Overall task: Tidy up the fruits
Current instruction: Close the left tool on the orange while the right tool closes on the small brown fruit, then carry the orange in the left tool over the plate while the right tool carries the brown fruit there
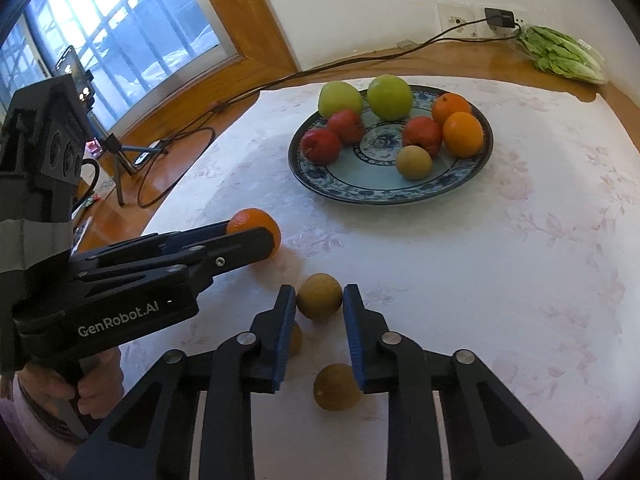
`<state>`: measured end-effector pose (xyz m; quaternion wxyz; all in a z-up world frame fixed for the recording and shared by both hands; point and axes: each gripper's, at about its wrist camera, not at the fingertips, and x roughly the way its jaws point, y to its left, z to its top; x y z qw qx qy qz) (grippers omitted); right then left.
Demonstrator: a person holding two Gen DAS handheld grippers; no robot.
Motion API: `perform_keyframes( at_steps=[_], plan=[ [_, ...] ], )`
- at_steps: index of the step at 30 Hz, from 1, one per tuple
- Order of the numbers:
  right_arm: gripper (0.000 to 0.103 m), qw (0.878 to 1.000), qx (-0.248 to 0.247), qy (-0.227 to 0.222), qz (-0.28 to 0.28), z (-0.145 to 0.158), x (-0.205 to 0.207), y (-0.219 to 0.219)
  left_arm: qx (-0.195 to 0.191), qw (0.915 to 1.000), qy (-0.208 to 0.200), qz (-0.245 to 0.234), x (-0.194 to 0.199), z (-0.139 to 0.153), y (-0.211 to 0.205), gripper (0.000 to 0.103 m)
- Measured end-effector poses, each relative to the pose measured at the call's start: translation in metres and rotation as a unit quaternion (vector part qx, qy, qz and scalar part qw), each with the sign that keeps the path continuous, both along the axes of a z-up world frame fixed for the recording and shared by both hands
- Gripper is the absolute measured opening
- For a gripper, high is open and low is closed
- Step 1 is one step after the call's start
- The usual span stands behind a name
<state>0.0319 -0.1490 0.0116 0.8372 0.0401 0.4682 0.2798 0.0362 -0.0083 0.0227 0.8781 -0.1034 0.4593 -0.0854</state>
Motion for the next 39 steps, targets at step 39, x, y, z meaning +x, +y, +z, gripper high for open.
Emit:
perform_keyframes(
  at_steps=[39],
  plan=[
    [0.025,0.998,-0.012,-0.045,-0.047,0.049,0.018,-0.043,0.020,0.9991,-0.036,-0.010,0.020,0.043,-0.006,0.037]
  ],
)
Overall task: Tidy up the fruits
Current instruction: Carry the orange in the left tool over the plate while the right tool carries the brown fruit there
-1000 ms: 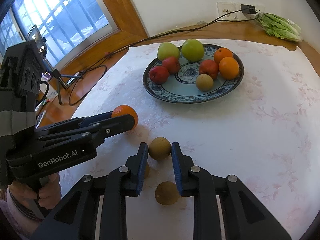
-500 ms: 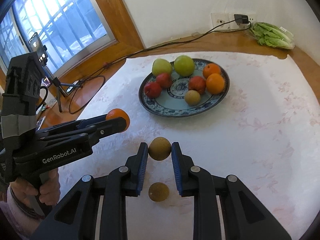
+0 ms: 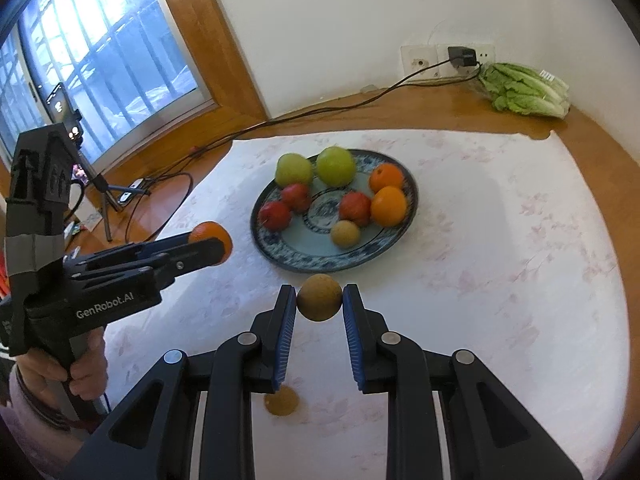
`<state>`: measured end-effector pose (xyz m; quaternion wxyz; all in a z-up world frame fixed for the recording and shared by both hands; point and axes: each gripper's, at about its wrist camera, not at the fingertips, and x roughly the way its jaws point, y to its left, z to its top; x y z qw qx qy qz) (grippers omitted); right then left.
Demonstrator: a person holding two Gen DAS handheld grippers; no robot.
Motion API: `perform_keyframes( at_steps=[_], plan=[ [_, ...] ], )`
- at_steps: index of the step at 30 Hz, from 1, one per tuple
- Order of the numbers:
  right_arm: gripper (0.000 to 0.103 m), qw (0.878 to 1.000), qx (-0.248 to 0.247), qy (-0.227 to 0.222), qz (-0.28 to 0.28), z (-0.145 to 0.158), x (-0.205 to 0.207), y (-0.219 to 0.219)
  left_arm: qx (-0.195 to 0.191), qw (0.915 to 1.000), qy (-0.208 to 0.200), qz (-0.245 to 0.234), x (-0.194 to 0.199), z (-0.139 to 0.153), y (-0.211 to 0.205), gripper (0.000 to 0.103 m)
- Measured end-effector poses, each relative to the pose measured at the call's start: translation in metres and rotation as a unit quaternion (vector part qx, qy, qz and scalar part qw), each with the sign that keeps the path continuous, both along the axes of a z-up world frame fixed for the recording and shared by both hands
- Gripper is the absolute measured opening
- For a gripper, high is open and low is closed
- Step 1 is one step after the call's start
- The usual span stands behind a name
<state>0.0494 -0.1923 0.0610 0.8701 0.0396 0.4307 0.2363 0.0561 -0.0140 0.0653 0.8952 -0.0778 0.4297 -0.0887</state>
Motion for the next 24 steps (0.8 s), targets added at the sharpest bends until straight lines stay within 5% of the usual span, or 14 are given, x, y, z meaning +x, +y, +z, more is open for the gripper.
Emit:
perform_keyframes(
  at_steps=[24],
  plan=[
    [0.026,0.999,-0.021,-0.010,-0.027,-0.021,0.051,0.010,0.014,0.9989,0.018,0.042,0.084,-0.029,0.017,0.036]
  ],
)
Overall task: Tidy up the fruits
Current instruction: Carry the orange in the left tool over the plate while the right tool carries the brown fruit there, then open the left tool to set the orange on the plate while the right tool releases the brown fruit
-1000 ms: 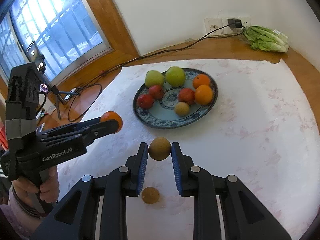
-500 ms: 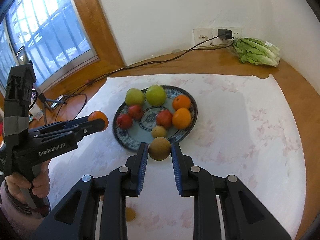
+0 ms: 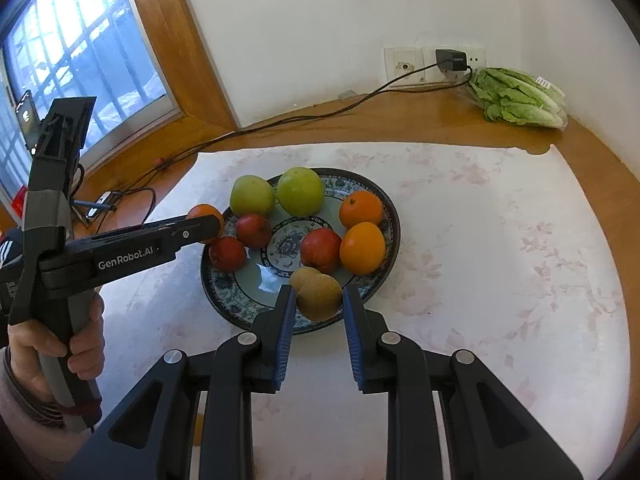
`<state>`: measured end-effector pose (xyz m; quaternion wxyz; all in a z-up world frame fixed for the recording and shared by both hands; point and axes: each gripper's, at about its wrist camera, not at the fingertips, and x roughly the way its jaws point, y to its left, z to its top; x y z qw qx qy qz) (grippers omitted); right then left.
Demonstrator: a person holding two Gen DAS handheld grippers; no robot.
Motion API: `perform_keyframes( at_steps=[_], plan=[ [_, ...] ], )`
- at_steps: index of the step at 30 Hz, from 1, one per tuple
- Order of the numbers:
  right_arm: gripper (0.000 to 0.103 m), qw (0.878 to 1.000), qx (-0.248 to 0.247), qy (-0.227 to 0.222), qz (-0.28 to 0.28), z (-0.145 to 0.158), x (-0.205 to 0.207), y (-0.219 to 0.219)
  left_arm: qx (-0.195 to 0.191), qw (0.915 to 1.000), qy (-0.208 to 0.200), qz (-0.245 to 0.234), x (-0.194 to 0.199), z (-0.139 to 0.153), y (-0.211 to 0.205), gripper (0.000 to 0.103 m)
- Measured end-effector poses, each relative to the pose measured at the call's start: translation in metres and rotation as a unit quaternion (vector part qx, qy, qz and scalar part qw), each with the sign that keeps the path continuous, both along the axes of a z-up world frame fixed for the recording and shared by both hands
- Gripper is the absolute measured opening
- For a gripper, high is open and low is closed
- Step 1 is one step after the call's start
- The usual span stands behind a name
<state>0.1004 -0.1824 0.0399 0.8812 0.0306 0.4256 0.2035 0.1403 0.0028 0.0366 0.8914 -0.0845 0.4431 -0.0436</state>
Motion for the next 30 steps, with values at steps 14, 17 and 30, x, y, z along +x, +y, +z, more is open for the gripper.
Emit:
perform_keyframes(
  at_steps=[14,17,30],
  plan=[
    [0.025,1.000,-0.019,-0.009,-0.003,-0.015,0.014,0.006,0.008,0.9998,0.000,-0.016,0.008,-0.011,-0.004,0.037],
    [0.025,1.000,-0.022,-0.008,-0.004,-0.018,0.015,0.007,0.010,0.9998,-0.002,-0.018,0.009,-0.011,-0.004,0.037],
    [0.026,1.000,-0.016,-0.010,-0.001,-0.018,0.015,0.007,0.017,0.9997,0.000,-0.019,0.011,-0.013,-0.005,0.040]
  ],
)
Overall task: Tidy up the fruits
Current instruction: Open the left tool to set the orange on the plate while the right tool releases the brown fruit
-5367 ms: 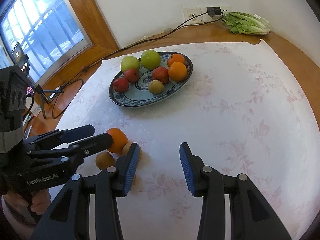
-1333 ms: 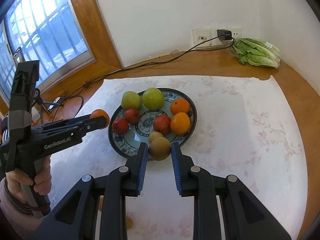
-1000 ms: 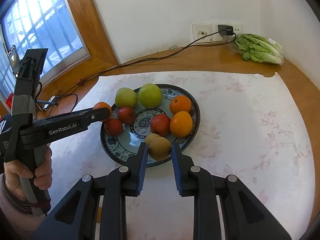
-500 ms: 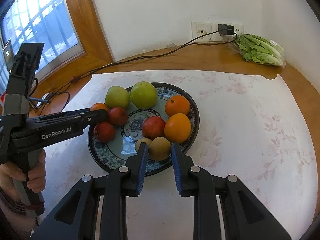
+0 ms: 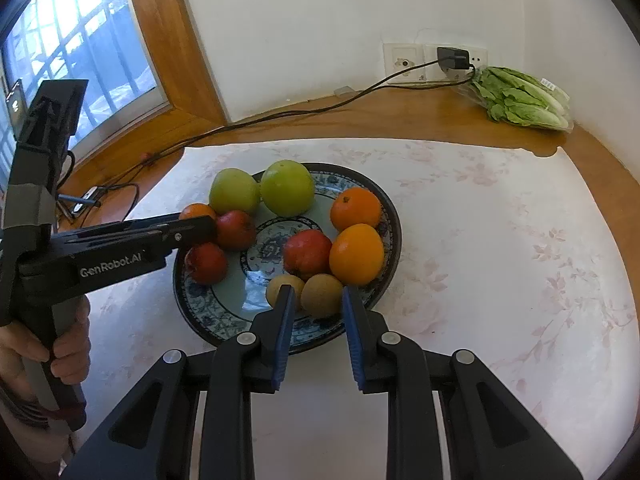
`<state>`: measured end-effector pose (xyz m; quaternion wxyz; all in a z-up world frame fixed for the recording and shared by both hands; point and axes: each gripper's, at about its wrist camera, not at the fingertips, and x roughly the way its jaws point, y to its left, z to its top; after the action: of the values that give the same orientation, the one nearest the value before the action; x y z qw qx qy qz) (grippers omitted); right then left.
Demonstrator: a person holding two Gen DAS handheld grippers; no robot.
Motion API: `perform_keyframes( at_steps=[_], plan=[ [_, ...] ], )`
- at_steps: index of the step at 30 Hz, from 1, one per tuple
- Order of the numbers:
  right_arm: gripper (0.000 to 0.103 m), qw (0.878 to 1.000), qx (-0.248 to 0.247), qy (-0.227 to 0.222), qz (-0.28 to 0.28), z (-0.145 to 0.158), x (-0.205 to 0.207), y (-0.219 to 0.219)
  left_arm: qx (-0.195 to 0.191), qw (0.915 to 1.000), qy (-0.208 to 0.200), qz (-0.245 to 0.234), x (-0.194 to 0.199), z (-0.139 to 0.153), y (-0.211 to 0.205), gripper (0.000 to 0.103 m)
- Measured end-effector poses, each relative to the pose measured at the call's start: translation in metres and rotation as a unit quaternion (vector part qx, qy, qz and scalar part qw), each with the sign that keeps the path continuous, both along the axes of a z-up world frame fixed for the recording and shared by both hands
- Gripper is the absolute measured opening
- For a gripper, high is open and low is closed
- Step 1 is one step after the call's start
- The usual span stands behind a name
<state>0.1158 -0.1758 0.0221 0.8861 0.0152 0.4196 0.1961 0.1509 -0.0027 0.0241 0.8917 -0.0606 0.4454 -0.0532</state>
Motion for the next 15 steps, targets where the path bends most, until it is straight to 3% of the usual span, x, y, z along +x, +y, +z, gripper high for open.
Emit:
perform_keyframes(
  at_steps=[2,9,15],
  plan=[
    [0.032,1.000,0.001,-0.001,0.000,0.002,-0.002,0.000,-0.002,1.0000,0.002,0.002,-0.001,0.000,0.000,0.044],
    [0.038,1.000,0.006,-0.008,0.002,0.010,-0.011,0.000,0.008,0.9999,-0.005,-0.004,-0.010,0.008,-0.004,0.057],
    [0.040,1.000,0.020,-0.002,0.004,0.015,-0.020,-0.004,0.018,0.9997,-0.009,-0.014,-0.025,0.018,-0.011,0.058]
  ],
)
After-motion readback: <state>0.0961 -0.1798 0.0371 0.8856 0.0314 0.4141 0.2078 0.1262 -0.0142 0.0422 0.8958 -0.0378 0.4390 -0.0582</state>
